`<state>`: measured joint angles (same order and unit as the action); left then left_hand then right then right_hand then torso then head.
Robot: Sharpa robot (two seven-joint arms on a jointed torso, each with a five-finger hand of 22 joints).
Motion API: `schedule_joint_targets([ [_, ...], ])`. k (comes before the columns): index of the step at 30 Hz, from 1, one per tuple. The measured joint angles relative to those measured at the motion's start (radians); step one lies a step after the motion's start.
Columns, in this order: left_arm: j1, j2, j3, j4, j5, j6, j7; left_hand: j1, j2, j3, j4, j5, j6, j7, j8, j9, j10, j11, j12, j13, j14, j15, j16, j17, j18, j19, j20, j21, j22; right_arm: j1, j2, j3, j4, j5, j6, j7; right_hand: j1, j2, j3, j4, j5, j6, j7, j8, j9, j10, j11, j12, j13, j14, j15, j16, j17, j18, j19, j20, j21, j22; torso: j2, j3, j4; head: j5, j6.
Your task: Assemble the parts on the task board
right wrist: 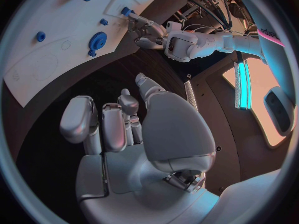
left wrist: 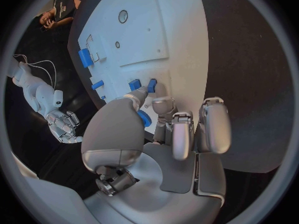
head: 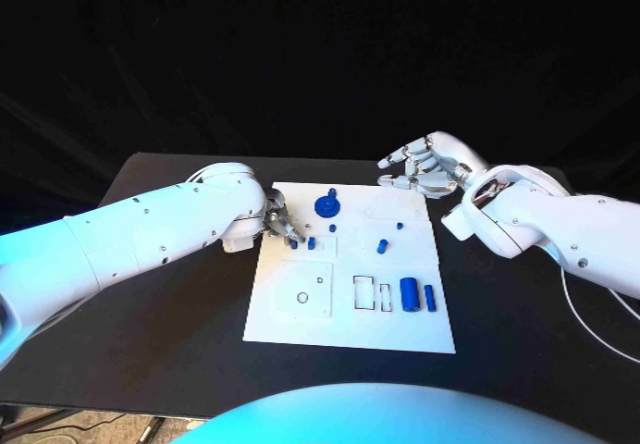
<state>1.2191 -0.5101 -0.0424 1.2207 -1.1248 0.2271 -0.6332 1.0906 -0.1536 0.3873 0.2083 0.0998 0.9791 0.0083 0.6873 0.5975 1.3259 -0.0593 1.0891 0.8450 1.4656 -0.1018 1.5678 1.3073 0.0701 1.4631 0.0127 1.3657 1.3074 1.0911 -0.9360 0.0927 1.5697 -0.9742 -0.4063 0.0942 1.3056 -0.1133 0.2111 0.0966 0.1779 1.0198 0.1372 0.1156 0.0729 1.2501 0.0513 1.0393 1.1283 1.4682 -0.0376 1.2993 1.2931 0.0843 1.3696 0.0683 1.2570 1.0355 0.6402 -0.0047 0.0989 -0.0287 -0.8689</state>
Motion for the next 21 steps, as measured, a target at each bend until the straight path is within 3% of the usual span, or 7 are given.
schedule_joint_targets([
  [4,0.000,-0.016,0.004,0.007,0.000,-0.010,0.002,-0.044,-0.008,-0.059,0.036,0.000,0.000,0.000,0.000,0.007,0.000,0.000,0.000,-0.003,0.000,0.000,0.000,0.000,0.000,0.000,0.000,-0.004,0.000,0.000,-0.001,0.000,-0.001,0.000,0.000,0.000,0.000,0.000,0.000,0.000,0.000,0.000,0.000,0.000,0.000,0.000,0.000,-0.006,-0.002,0.000,0.000,0.000,0.000,0.000,0.000,0.000,-0.004,-0.002,0.000,0.0000,0.0000,-0.001,0.001],
  [8,0.000,-0.032,0.006,0.018,0.007,-0.033,0.004,-0.065,-0.012,-0.139,0.066,0.000,-0.011,0.011,-0.005,0.014,-0.015,0.012,-0.018,-0.028,0.000,0.000,0.000,0.001,0.000,0.000,0.000,-0.016,0.000,0.000,-0.001,0.000,-0.001,0.001,0.000,0.000,0.000,0.000,0.000,0.000,0.000,0.000,0.000,0.000,0.000,0.000,0.000,-0.006,-0.002,0.000,0.000,0.000,-0.001,0.000,0.000,0.000,-0.004,-0.002,0.000,-0.0003,0.0003,-0.003,0.001],
  [13,0.001,-0.048,0.010,0.031,0.031,-0.074,0.012,-0.074,-0.003,-0.207,0.079,0.000,-0.029,0.017,-0.012,0.019,-0.044,0.015,-0.046,-0.068,0.000,0.000,0.000,0.001,0.000,0.000,0.000,-0.030,0.000,0.000,-0.001,0.000,-0.001,0.001,0.000,0.000,0.000,0.000,0.000,0.000,0.000,0.000,0.000,0.000,0.000,0.000,0.000,-0.006,-0.002,0.000,0.000,0.000,-0.001,0.000,0.000,0.000,-0.004,-0.002,0.000,-0.0003,0.0004,-0.003,0.002],
  [17,0.001,-0.063,0.012,0.037,0.074,-0.119,0.031,-0.067,0.031,-0.257,0.080,0.000,-0.069,0.032,-0.037,0.017,-0.130,0.028,-0.157,-0.212,0.000,0.008,0.000,0.001,0.000,0.000,0.000,-0.064,0.000,0.000,-0.002,0.000,-0.002,0.002,0.000,0.000,0.000,0.000,0.000,0.000,0.000,0.000,0.000,0.000,0.000,0.000,0.000,-0.006,-0.002,0.000,0.000,0.000,-0.001,0.000,0.000,0.000,-0.004,-0.002,0.000,-0.0003,0.0007,-0.005,0.002],
  [21,0.001,-0.080,0.013,0.043,0.136,-0.169,0.073,-0.045,0.057,-0.298,0.080,0.000,-0.109,0.054,-0.065,0.003,-0.184,0.050,-0.207,-0.262,0.000,0.026,-0.013,0.001,0.002,-0.024,0.019,-0.156,-0.012,0.000,-0.003,0.000,-0.002,0.002,0.000,0.000,0.000,0.000,0.000,0.000,0.000,0.000,0.000,0.000,0.000,0.000,0.000,-0.006,-0.002,0.000,0.000,0.000,-0.001,0.000,0.000,0.000,-0.004,-0.002,0.000,-0.0002,0.0009,-0.006,0.004],
])
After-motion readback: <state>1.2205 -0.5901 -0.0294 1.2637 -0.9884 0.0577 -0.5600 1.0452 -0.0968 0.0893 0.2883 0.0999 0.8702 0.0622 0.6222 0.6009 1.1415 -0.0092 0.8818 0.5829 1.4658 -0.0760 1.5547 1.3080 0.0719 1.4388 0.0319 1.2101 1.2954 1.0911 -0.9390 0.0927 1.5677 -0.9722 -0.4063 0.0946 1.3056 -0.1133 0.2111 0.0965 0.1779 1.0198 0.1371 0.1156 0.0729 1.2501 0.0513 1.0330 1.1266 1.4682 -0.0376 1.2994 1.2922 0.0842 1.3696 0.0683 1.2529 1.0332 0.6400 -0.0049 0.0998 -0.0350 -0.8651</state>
